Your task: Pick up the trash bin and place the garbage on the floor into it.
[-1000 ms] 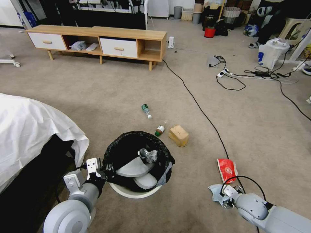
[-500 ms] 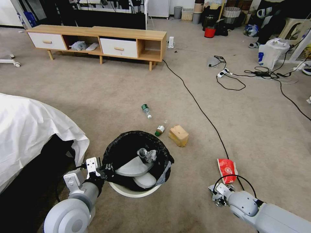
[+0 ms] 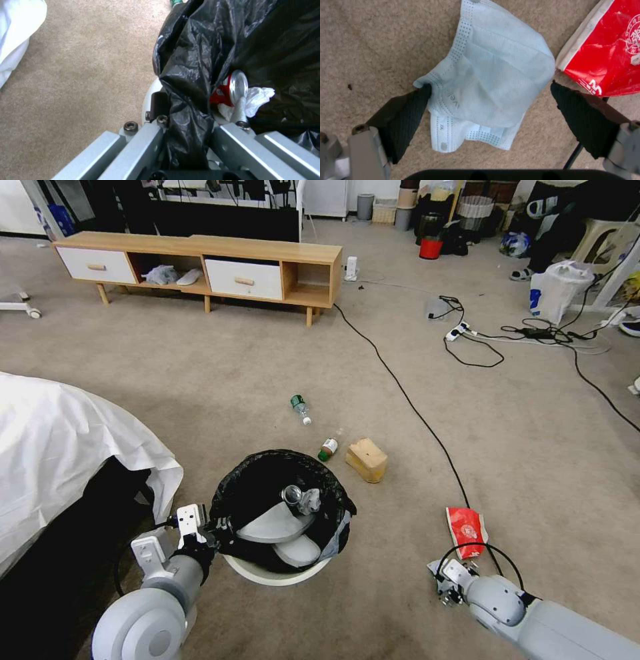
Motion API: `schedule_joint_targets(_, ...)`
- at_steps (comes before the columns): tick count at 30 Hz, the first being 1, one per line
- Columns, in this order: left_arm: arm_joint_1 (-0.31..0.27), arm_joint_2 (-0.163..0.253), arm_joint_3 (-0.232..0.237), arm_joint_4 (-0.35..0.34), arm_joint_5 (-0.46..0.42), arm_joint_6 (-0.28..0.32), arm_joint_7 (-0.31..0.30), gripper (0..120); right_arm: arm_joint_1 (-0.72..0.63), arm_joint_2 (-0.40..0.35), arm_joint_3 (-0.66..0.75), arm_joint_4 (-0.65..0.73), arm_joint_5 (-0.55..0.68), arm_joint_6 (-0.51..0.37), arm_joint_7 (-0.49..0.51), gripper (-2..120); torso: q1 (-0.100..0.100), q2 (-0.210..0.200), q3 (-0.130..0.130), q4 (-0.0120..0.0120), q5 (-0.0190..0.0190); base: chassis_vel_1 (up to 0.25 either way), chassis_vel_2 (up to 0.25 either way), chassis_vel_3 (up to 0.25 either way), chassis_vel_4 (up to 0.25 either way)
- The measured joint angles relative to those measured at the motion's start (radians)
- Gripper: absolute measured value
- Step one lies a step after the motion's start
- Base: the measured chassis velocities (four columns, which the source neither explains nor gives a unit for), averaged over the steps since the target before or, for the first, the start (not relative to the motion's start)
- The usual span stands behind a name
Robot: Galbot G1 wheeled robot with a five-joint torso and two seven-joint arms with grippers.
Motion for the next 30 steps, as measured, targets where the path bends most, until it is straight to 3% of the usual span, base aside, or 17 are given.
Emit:
schedule_joint_targets(4, 0.0, 0.0, 0.0, 0.0, 0.0, -0.001, 0.0, 0, -0.004, -0.008, 0.003, 0.003, 0.0, 0.0, -0.003, 92, 0.0, 0.0, 0.0, 0.0004, 0.001, 0.0, 0.0, 0.0, 0.0)
schedule_joint_targets(7, -0.002, -0.003, 0.003, 0.0, 0.001, -0.002, 0.0, 0, -0.01, -0.027, 0.01, 0.015, -0.002, 0.0, -0.001, 83, 0.0, -0.001, 0.001, 0.0009, 0.0023, 0.0, 0.0, 0.0, 0.0)
schedule_joint_targets(10, -0.001, -0.004, 0.005, 0.0, 0.003, -0.004, -0.001, 0, -0.015, -0.033, 0.014, 0.014, -0.002, -0.003, 0.002, 82, 0.0, -0.001, 0.001, -0.0001, 0.0008, 0.0, 0.0, 0.0, 0.0)
schedule_joint_targets(17, 0.0, 0.002, 0.003, -0.001, 0.003, -0.007, -0.001, 0, -0.018, -0.034, 0.015, 0.015, -0.005, 0.0, 0.002, 77, 0.0, -0.001, 0.001, 0.0, 0.0006, 0.0, 0.0, 0.0, 0.0)
schedule_joint_targets(21, 0.005, 0.005, 0.001, -0.004, 0.003, -0.008, 0.0, 0, -0.016, -0.033, 0.009, 0.019, -0.005, 0.002, 0.002, 60, 0.0, -0.001, 0.001, 0.0, 0.0007, 0.0, 0.0, 0.0, 0.0)
schedule_joint_targets(25, 0.006, 0.003, 0.001, -0.005, 0.003, -0.008, 0.0, 0, -0.015, -0.033, 0.009, 0.017, -0.005, 0.003, 0.002, 54, 0.0, -0.001, 0.001, 0.0002, 0.0006, 0.0, 0.0, 0.0, 0.0)
schedule_joint_targets(27, 0.007, 0.002, 0.002, -0.006, 0.005, -0.009, 0.0, 0, -0.014, -0.035, 0.008, 0.017, -0.005, 0.003, 0.003, 39, 0.0, -0.001, 0.0, 0.0003, 0.0007, 0.0, 0.0, 0.0, 0.0)
schedule_joint_targets(30, 0.008, 0.002, 0.002, -0.006, 0.005, -0.009, 0.001, 0, -0.014, -0.04, 0.009, 0.023, -0.005, 0.003, 0.005, 30, 0.0, -0.001, 0.0, 0.0002, 0.0006, 0.0, 0.0, 0.0, 0.0)
